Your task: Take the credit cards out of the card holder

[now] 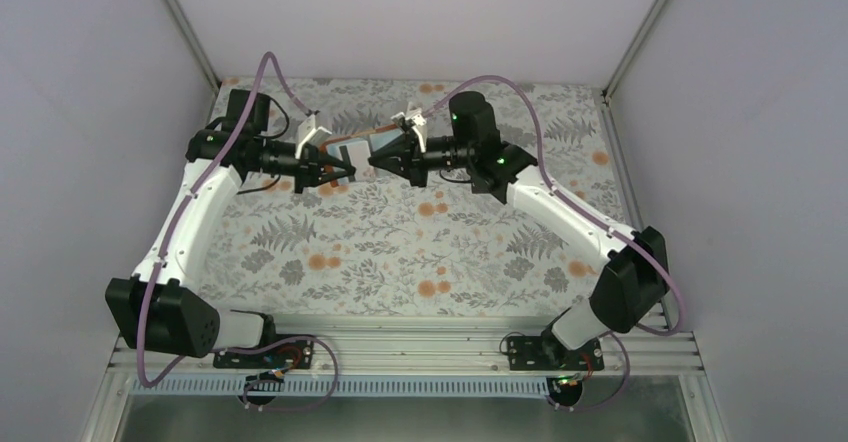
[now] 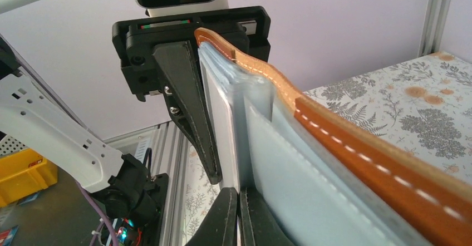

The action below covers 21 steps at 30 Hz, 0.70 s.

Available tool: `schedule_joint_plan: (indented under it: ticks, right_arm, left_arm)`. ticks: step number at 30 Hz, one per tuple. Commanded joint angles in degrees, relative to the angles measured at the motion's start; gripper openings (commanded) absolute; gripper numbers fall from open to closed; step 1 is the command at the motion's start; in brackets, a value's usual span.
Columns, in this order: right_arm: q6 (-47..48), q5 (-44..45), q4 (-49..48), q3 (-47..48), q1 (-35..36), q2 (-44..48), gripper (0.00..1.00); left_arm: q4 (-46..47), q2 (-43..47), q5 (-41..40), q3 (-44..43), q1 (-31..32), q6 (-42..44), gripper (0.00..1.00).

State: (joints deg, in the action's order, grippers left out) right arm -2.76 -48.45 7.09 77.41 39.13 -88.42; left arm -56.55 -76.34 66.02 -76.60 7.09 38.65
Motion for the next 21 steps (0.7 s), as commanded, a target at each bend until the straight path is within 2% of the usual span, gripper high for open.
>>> schedule_joint_plan:
  ticks: [1, 2, 4, 11, 18, 21]
  right_arm:
    - [1.8, -1.9, -4.3, -2.1, 1.8, 4.6, 0.04]
    - [1.8, -1.7, -4.5, -2.6, 1.6, 5.3, 0.04]
    - [1.8, -1.3, -4.2, -3.3, 1.0, 6.1, 0.04]
    - [2.3, -0.6, -2.5, -4.0, -0.8, 7.1, 0.04]
    - [6.6, -1.4, 5.3, -1.6, -1.2, 7.2, 0.04]
    - [7.1, 0.4, 7.1, -1.0, -1.2, 7.1, 0.04]
  left_arm:
    - [-1.0, 1.2, 6.1, -1.0, 1.3, 4.0, 0.14]
    - [-1.4, 1.3, 6.5, -1.1, 1.3, 4.5, 0.20]
    - [-2.1, 1.2, 7.2, -1.2, 1.3, 5.3, 0.23]
    - [-4.1, 1.6, 7.9, -1.7, 1.1, 7.8, 0.24]
    - [-4.6, 1.7, 8.3, -1.8, 0.8, 8.4, 0.21]
    - [-5.0, 1.7, 8.4, -1.9, 0.8, 8.9, 0.23]
